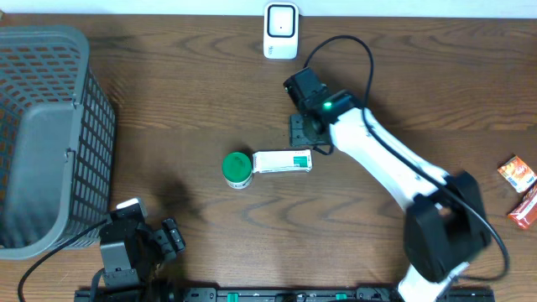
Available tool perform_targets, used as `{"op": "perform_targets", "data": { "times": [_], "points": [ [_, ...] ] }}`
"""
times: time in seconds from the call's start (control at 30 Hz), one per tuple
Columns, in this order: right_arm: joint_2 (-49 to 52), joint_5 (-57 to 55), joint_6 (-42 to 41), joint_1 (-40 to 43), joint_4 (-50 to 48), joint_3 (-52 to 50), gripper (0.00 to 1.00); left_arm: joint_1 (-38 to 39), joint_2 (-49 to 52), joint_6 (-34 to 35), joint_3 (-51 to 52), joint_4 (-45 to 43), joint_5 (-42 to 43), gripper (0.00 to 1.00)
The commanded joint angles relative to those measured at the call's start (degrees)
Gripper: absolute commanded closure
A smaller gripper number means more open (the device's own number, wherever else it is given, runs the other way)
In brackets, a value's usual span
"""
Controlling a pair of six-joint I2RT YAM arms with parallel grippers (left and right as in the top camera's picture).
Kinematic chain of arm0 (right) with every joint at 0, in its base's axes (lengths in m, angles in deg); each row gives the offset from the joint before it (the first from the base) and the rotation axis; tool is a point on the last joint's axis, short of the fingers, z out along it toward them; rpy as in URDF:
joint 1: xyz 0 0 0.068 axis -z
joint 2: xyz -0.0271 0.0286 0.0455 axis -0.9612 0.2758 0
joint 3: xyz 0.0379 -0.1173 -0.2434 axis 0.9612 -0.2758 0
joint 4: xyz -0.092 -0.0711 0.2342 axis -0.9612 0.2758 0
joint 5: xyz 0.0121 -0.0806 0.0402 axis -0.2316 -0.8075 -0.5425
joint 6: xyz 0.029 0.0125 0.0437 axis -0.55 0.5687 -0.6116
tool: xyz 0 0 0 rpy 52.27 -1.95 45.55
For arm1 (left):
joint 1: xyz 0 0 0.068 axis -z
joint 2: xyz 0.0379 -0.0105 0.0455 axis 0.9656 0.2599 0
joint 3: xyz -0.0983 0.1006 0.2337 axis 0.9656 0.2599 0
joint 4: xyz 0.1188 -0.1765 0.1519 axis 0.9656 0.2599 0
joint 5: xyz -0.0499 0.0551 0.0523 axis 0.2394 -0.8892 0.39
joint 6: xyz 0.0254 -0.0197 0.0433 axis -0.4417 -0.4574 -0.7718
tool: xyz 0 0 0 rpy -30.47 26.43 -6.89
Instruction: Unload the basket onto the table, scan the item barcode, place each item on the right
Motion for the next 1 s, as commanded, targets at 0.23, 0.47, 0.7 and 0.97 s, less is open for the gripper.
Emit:
{"op": "perform_targets", "data": {
  "times": [0.23, 0.47, 0.7, 0.97],
  "points": [
    [-4.4, 2.0, 23.6, 0.4, 8.6, 0.0, 0.22, 0.0, -0.1, -0.3, -0.4, 0.2, 0.5, 0.14],
    [-4.1, 10.7, 42.8, 0.3, 7.7, 0.0, 0.10, 0.0, -0.1, -0.3, -0.4, 0.2, 0.5, 0.14],
    [-0.7, 22.6, 55.7, 1.2, 6.4, 0.0, 0.01, 0.0, -0.1, -0.3, -0.4, 0.2, 0.5, 0.14],
    [6.9, 22.6, 58.4, 3.7, 3.0, 0.0, 0.01, 0.0, -0.1, -0.3, -0.4, 0.2, 0.5, 0.14]
  ]
}}
